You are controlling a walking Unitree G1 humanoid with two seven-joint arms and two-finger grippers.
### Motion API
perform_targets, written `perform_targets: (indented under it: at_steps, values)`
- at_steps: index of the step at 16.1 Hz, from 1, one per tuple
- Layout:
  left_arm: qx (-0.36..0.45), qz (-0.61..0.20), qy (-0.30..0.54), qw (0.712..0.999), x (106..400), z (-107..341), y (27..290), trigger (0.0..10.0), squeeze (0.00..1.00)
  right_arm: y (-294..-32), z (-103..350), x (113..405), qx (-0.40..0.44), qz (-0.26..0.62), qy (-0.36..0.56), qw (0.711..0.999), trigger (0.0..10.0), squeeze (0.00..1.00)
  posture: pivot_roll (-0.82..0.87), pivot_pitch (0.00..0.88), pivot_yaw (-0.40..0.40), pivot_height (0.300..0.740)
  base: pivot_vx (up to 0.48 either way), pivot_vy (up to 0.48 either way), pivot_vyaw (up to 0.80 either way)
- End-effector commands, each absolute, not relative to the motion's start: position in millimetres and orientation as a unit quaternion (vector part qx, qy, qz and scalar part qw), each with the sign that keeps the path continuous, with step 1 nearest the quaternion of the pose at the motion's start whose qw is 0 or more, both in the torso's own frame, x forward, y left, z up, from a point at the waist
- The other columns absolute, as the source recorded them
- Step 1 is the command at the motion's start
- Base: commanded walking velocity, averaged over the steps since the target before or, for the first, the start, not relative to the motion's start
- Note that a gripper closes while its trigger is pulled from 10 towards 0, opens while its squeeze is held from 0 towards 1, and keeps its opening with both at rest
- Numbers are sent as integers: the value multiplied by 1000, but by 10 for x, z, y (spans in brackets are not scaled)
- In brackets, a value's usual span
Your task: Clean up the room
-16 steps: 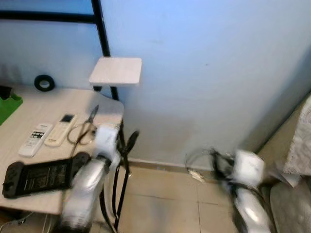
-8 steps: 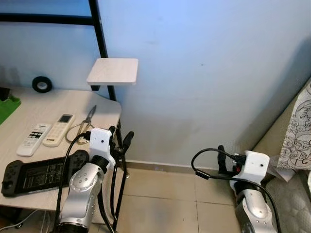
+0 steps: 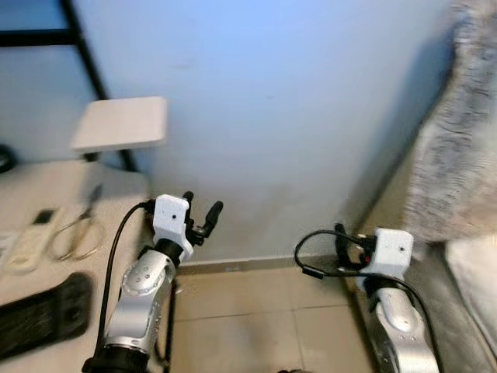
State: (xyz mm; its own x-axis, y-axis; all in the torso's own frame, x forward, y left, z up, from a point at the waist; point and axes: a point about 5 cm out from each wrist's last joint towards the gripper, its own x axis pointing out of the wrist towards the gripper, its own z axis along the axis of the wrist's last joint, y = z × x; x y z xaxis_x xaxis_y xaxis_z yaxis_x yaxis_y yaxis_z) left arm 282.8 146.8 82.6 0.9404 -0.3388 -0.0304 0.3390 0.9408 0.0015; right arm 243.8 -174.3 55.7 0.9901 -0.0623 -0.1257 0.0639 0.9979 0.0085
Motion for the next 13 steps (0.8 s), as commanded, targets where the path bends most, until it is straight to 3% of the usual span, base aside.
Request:
perform_targets:
  at_steps: [1,4,9,12,13]
  values:
    - [9,-190,8,982,2858,856,1378,10000,0,-1798,542,2430,2,-44,67,997,10000,0,-115,0,41,740,0,-480,-675]
    - [4,-205,10,979,2876,864,1357,10000,0,-1818,531,2430,4,-54,67,996,10000,0,-121,0,54,740,0,-480,-677]
    - [-15,-224,33,974,2879,798,1353,10000,0,-1822,509,2409,0,-52,71,996,10000,0,-123,0,52,740,0,0,-679]
    - [-24,-216,42,975,2904,753,1378,10000,0,-1888,551,2428,-4,-66,60,996,10000,0,-126,0,36,740,0,480,-681]
    - [-45,-175,53,982,2928,714,1458,10000,0,-1935,583,2429,9,-88,51,995,10000,0,-128,0,34,740,0,480,-675]
